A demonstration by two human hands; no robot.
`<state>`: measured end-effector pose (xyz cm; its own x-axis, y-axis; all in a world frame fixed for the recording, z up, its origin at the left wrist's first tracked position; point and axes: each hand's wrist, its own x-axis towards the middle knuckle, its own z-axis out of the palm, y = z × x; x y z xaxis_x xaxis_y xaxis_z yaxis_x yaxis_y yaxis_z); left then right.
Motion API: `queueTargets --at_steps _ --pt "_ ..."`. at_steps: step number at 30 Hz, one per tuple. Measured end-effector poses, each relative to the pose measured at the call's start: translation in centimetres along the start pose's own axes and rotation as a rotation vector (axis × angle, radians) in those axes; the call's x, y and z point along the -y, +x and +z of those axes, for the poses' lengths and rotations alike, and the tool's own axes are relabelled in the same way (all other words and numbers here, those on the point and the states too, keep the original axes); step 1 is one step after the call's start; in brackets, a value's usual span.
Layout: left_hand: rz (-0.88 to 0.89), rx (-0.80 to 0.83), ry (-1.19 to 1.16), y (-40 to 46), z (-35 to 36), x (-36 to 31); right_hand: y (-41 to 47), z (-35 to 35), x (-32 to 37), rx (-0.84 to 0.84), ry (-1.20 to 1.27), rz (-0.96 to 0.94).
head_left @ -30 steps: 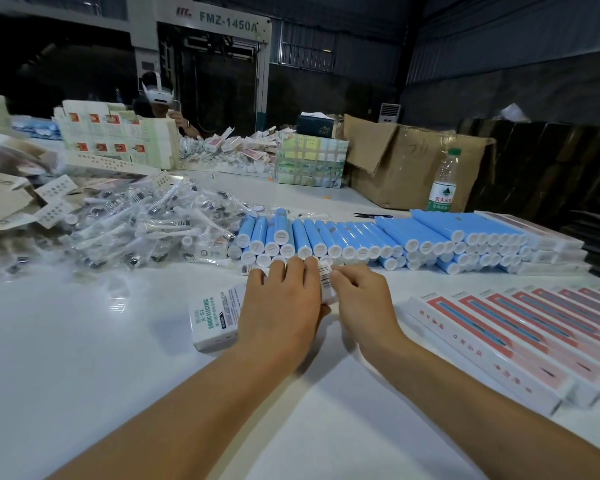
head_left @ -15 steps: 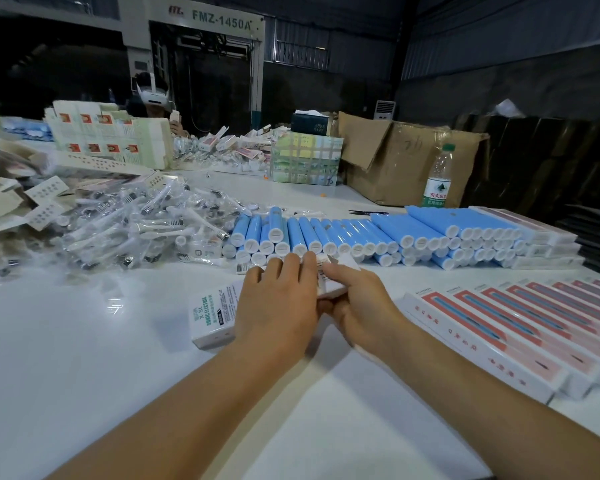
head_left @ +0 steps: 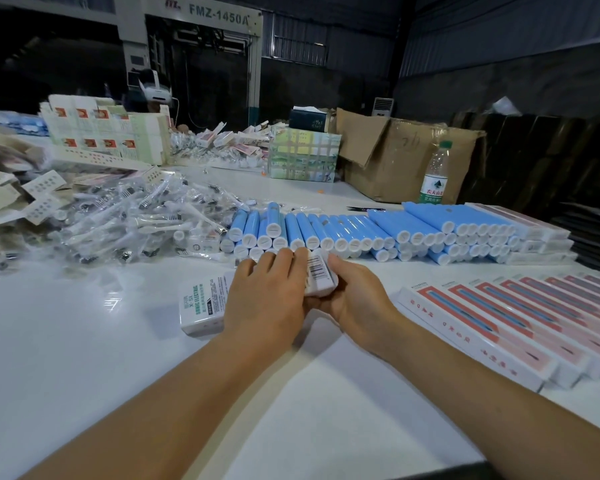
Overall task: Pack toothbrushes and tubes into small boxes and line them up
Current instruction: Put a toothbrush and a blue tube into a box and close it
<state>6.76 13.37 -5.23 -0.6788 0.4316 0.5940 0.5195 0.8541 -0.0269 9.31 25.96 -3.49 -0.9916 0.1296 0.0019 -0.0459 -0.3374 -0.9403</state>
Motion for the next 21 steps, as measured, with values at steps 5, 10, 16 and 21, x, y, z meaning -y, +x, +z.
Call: queueTargets --at_steps 5,10,16,21 --pt "0.027 -0.068 -0.035 0.0 0.1 0.1 0.0 -0.1 0.1 -0.042 0.0 -0.07" --pt "0.043 -0.066 -0.016 -0.1 0.1 0.1 0.1 -0.1 -0.3 -0.067 -0.138 -0.123" --pt "0.067 -0.022 0.071 -0.3 -0.5 -0.2 0.3 0.1 -1.2 -0.137 -0.233 -0.122" --pt "0.079 -0.058 0.051 -0.4 -0.3 0.0 0.0 0.0 -1.2 -0.101 -0.491 -0.17"
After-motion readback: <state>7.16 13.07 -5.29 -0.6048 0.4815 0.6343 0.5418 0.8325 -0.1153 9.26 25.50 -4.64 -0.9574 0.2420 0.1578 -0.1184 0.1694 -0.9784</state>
